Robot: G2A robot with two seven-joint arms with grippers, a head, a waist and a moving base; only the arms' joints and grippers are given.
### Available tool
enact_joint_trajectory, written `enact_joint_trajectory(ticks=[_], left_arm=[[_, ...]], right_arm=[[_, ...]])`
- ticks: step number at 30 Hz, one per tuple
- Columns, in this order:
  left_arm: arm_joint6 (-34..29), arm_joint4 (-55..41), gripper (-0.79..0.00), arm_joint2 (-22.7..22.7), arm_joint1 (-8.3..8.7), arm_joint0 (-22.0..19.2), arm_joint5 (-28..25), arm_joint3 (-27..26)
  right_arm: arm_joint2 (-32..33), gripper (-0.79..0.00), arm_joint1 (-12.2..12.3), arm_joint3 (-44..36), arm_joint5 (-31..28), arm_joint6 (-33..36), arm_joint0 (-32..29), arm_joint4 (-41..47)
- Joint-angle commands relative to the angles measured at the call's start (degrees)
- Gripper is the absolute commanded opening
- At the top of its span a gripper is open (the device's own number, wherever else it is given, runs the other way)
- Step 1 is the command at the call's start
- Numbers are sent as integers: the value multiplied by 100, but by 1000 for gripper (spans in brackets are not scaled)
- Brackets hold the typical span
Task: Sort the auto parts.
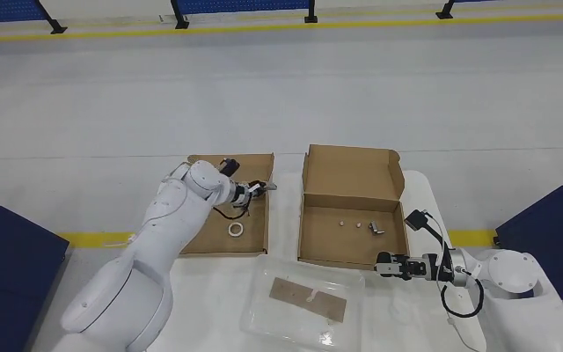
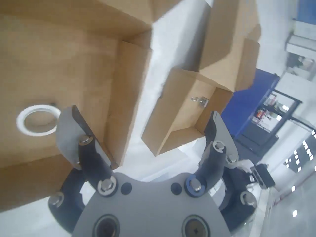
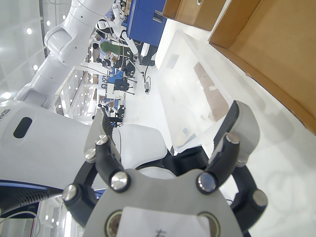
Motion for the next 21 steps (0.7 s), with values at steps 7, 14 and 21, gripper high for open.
enact_joint_trajectory(ticks=[7, 14, 21], left_arm=[[-680, -577, 0, -1031, 777, 1430, -997, -2026], [-902, -171, 0, -2796, 1658, 3927, 172, -6048], [-1106, -264, 0, -3967, 1977, 5718, 544, -8144]], right_arm=[[0, 0, 0, 0, 0, 0, 0, 0], [0, 0, 0, 0, 0, 0, 0, 0], [0, 0, 0, 0, 0, 0, 0, 0]])
